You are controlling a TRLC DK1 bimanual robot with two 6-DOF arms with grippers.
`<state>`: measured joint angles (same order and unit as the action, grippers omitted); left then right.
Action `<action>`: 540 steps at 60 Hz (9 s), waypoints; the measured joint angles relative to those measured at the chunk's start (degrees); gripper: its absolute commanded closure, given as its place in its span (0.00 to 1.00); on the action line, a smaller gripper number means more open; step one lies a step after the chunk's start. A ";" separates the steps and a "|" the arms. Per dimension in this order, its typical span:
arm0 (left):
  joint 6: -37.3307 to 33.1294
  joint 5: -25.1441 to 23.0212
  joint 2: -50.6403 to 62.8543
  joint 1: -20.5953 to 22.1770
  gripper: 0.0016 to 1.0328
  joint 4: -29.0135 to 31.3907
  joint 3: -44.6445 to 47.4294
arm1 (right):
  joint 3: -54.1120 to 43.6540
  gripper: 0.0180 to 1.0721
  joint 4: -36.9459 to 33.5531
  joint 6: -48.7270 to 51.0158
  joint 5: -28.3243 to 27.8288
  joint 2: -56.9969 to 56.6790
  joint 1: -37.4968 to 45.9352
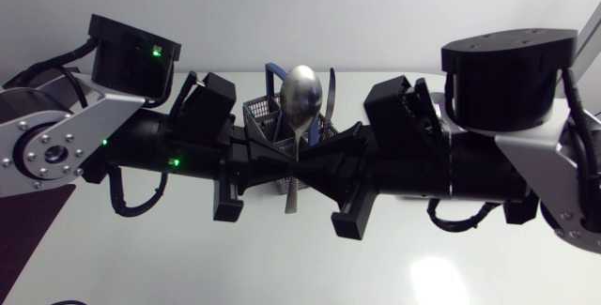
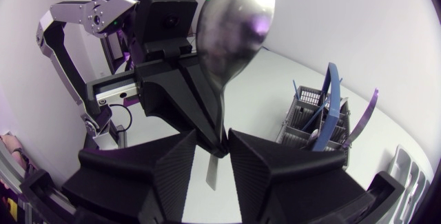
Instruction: Unload the cutlery basket into the drawer organizer.
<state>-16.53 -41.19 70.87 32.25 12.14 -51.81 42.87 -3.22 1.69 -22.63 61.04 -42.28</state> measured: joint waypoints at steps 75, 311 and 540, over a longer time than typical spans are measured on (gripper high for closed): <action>0.02 1.38 0.00 0.33 0.97 -0.26 0.44 | 3.65 0.92 1.77 -0.20 -0.48 4.57 1.44; 10.27 29.00 19.30 -3.19 0.30 -1.66 -10.80 | 27.76 0.32 -14.51 4.74 32.09 41.68 38.38; 26.56 -9.60 9.70 -0.85 0.97 -3.41 -10.95 | -1.36 0.20 -13.20 4.50 -3.06 -7.02 16.65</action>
<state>10.02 -50.78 80.58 31.40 8.73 -62.76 41.52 -16.43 6.20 -25.69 54.02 -25.63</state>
